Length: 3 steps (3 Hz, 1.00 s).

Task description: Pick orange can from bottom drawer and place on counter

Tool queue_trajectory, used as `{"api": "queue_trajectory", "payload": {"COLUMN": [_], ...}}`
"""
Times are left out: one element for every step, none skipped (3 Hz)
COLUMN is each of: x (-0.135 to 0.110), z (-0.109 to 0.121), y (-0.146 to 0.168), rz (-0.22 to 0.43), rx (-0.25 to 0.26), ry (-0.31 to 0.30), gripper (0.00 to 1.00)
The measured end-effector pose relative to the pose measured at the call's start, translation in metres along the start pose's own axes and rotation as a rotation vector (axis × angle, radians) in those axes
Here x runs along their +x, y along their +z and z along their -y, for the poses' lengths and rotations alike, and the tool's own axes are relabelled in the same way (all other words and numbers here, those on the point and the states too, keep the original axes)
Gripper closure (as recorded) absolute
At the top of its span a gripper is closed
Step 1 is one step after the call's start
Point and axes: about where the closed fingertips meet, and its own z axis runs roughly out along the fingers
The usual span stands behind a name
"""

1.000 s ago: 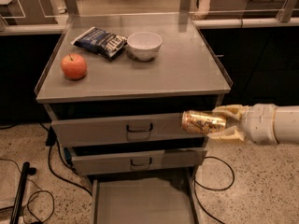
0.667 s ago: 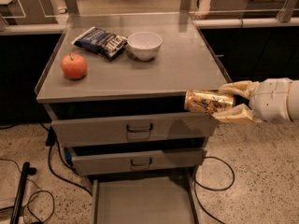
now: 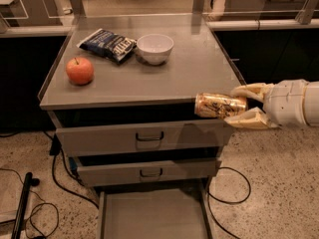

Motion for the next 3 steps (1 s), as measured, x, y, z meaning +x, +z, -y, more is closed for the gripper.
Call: {"api": "queue_trajectory", "payload": {"x": [-0.014,-0.038,-0.05], "z": [0.011,0.039,0.063], "y": [0.016,0.041,0.062], "rz": [0.049,0.123,0.153], "rx": [-0.031,-0.06,-0.075], "ry": [-0.015,-0.032,-0.018], "gripper": [1.0,1.0,1.0]}}
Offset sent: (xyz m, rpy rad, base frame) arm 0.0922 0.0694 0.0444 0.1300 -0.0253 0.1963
